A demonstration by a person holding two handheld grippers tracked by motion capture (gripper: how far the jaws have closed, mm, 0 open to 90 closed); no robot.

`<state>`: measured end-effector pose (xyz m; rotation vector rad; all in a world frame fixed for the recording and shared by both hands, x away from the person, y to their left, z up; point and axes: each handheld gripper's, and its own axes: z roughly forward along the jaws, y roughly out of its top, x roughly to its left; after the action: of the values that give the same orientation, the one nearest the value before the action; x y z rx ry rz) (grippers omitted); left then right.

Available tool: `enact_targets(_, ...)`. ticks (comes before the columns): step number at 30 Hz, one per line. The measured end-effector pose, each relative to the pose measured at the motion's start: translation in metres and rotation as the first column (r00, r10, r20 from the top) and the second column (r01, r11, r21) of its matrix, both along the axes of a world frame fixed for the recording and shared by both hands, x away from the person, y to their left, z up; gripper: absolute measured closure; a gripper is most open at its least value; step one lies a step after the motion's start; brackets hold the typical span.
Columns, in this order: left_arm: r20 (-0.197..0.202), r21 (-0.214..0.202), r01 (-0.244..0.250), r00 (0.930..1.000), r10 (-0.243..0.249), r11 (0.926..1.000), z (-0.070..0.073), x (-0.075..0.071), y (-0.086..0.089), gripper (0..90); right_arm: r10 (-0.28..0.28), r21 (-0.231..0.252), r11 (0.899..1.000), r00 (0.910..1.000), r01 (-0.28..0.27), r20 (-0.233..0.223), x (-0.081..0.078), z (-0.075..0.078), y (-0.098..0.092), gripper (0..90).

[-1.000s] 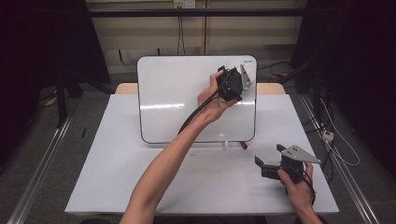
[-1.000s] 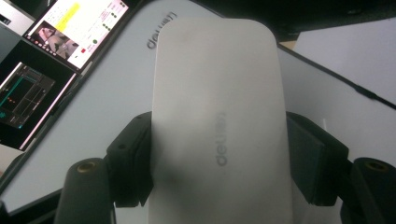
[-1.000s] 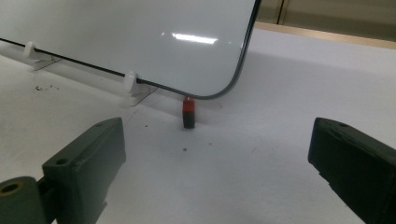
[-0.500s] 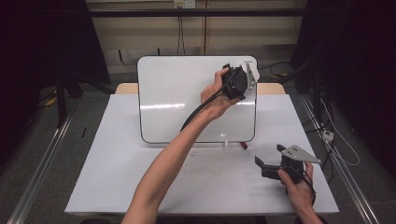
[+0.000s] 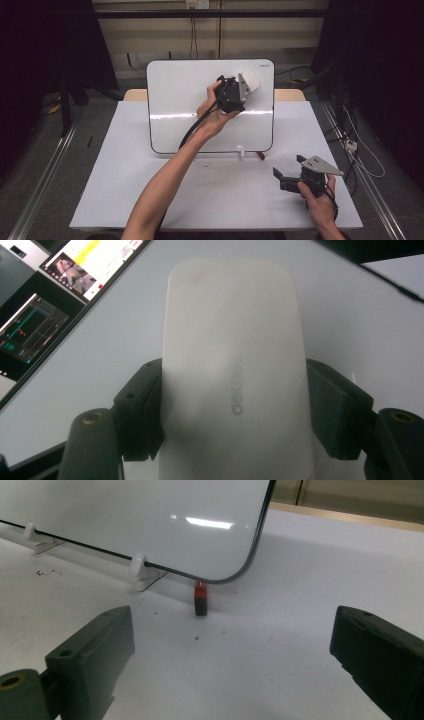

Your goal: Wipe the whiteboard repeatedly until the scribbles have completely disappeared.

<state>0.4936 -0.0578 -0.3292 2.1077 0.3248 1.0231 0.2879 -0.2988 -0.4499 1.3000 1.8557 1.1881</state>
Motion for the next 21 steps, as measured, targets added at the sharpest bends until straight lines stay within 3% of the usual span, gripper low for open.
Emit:
enact_targets(10,-0.034,-0.082,-0.098,0.9948,0.096,0.9918,-0.005,-0.001,0.067,31.1,-0.001,-0.009,1.000,1.0000,0.001,0.002,0.001,0.000,0.001,4.0)
enact_targets(14,-0.038,-0.091,-0.125,0.9919,0.122,0.9880,-0.007,-0.003,0.085,31.1,-0.001,-0.010,1.000,1.0000,0.001,0.002,0.001,0.000,0.002,4.0)
enact_targets(21,-0.065,-0.141,-0.174,0.9839,0.167,0.9745,-0.010,-0.004,0.114,31.1,-0.004,-0.011,1.000,1.0000,0.004,0.003,0.001,0.000,0.002,4.0)
